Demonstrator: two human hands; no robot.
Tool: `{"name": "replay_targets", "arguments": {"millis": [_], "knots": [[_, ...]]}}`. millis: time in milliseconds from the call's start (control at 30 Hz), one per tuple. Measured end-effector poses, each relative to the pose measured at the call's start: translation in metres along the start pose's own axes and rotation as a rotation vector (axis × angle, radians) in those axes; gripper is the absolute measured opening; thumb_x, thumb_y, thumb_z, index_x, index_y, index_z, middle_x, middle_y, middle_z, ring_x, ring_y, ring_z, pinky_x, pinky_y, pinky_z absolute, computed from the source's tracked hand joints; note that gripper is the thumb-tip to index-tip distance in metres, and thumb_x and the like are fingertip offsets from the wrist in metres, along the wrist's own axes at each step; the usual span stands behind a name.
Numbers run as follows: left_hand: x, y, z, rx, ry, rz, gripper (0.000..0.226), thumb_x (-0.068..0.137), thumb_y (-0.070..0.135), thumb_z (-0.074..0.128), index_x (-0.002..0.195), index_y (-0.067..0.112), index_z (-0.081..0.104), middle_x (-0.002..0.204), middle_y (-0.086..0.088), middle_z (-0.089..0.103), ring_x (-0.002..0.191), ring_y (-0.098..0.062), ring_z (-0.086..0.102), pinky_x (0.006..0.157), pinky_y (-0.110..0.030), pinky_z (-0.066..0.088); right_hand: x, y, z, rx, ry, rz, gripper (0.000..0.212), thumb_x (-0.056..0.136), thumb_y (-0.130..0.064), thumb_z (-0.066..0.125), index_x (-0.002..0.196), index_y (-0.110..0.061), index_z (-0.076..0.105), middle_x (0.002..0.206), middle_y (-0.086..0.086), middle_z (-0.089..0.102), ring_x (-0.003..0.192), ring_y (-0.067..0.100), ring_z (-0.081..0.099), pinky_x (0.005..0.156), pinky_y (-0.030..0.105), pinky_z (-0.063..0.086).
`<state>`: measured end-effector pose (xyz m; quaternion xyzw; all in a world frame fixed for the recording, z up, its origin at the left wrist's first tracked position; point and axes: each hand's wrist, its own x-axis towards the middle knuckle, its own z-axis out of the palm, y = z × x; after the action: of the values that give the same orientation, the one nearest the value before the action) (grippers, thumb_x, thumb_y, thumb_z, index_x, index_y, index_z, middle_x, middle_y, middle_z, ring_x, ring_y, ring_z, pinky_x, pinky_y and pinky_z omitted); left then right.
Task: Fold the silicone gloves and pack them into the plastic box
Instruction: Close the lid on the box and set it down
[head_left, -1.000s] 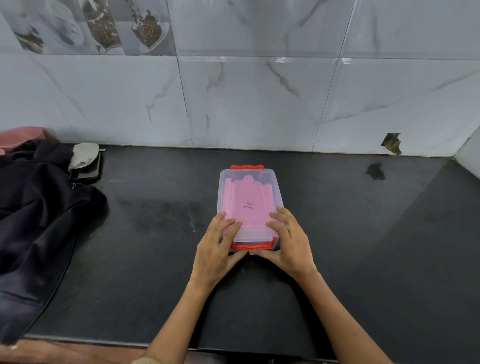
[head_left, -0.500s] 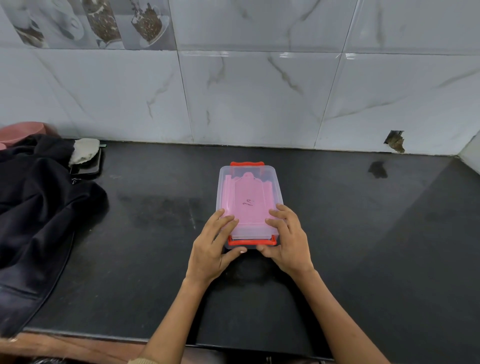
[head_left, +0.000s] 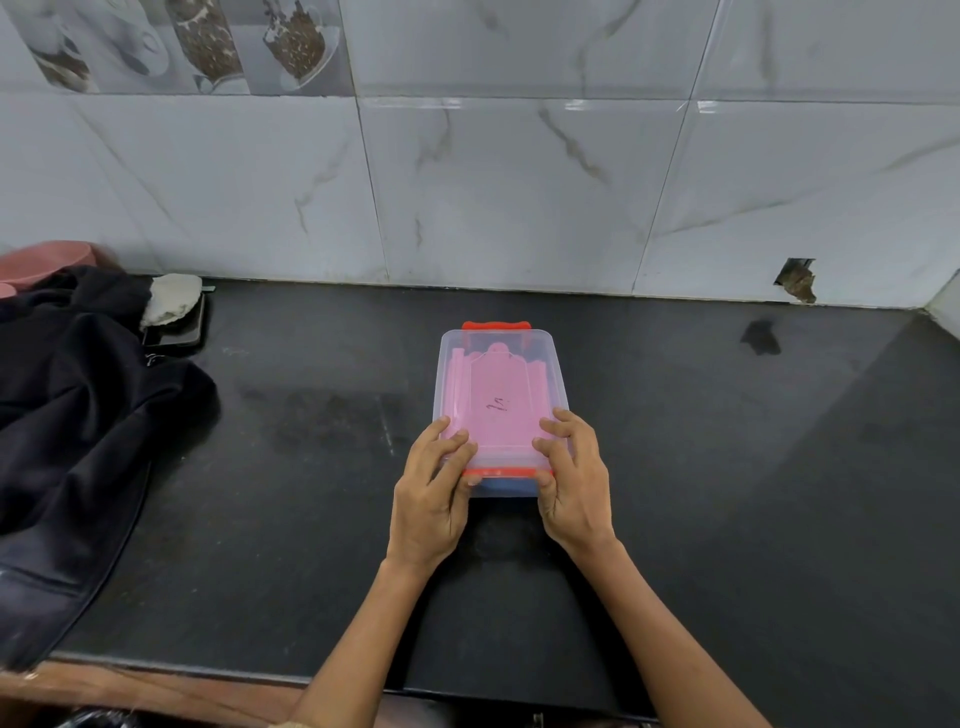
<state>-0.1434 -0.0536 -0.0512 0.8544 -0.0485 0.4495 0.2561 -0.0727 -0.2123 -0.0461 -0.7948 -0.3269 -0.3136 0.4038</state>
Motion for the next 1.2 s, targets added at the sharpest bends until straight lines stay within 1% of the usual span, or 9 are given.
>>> {"name": "replay_targets", "arguments": {"millis": [267,400,533,667,800,900,1000,1067,1200], "knots": [[0.002,0.012,0.001,-0.067,0.013,-0.125,0.054,0.101,0.035,0.032,0.097,-0.005,0.067,0.102,-0.017,0.068,0.121,-0.021,0.047,0.110,-0.019,0.031,0.001,-0.007,-0.001,0.044,0.036,0.072,0.042,0.101,-0.044,0.019,0.091,-0.017,0.050,0.109,0.022,0.062,0.110,0.008,0.046,0.083,0.024,0.048],[0.007,0.026,0.000,-0.124,0.069,-0.235,0.058,0.099,0.043,0.030,0.091,-0.001,0.066,0.098,-0.011,0.069,0.118,-0.009,0.048,0.104,-0.039,0.042,-0.003,-0.010,0.000,0.117,0.026,0.153,0.058,0.100,-0.043,0.022,0.086,-0.002,0.060,0.112,0.019,0.059,0.120,-0.013,0.034,0.095,0.002,0.033],[0.039,0.033,-0.011,-0.181,0.166,-0.389,0.048,0.096,0.043,0.033,0.078,0.011,0.064,0.081,0.019,0.059,0.086,0.007,0.054,0.095,-0.055,0.044,-0.003,-0.013,0.000,0.173,0.019,0.222,0.058,0.099,-0.045,0.023,0.087,-0.003,0.061,0.117,0.016,0.059,0.119,-0.014,0.036,0.097,0.001,0.031],[0.092,0.018,-0.014,-0.315,0.237,-0.510,0.037,0.093,0.041,0.038,0.107,0.018,0.064,0.104,0.020,0.062,0.097,0.008,0.056,0.094,-0.032,0.049,-0.004,-0.015,0.000,0.202,0.005,0.272,0.059,0.098,-0.048,0.022,0.090,-0.004,0.061,0.124,0.006,0.053,0.109,-0.011,0.047,0.093,0.002,0.037],[0.141,-0.013,0.004,-0.240,-0.079,-0.517,0.047,0.098,0.031,0.043,0.144,0.019,0.037,0.152,0.000,0.036,0.141,-0.015,0.030,0.117,-0.038,0.026,-0.004,-0.016,0.001,0.203,0.008,0.272,0.059,0.099,-0.048,0.021,0.090,-0.004,0.060,0.125,-0.004,0.045,0.109,-0.013,0.046,0.093,0.002,0.037],[0.163,-0.030,0.023,-0.069,-0.417,-0.427,0.062,0.098,0.035,0.044,0.151,0.019,0.018,0.160,0.000,0.014,0.148,-0.018,0.006,0.120,-0.045,0.007,-0.003,-0.017,0.001,0.199,0.012,0.274,0.060,0.099,-0.048,0.021,0.090,-0.003,0.060,0.124,0.003,0.051,0.107,-0.008,0.049,0.091,0.004,0.039],[0.164,-0.042,0.039,0.023,-0.663,-0.402,0.062,0.098,0.037,0.043,0.152,0.019,0.017,0.161,-0.002,0.011,0.149,-0.021,0.003,0.118,-0.047,0.006,-0.001,-0.019,0.000,0.198,0.017,0.259,0.060,0.099,-0.046,0.021,0.091,-0.001,0.060,0.124,0.013,0.054,0.104,-0.016,0.048,0.088,0.000,0.038],[0.157,-0.047,0.045,0.009,-0.719,-0.437,0.054,0.099,0.035,0.043,0.149,0.019,0.028,0.159,-0.003,0.021,0.147,-0.024,0.012,0.118,-0.044,0.013,0.000,-0.017,-0.001,0.199,0.007,0.252,0.061,0.099,-0.047,0.021,0.092,-0.001,0.060,0.123,0.008,0.052,0.104,-0.017,0.047,0.087,-0.001,0.038],[0.150,-0.046,0.046,-0.080,-0.564,-0.587,0.043,0.099,0.027,0.045,0.140,0.018,0.043,0.149,-0.004,0.040,0.137,-0.023,0.037,0.115,-0.040,0.029,0.008,0.000,-0.008,0.324,-0.028,0.287,0.067,0.096,-0.055,0.023,0.113,0.001,0.056,0.122,-0.011,0.048,0.096,-0.004,0.055,0.084,0.007,0.044]]}}
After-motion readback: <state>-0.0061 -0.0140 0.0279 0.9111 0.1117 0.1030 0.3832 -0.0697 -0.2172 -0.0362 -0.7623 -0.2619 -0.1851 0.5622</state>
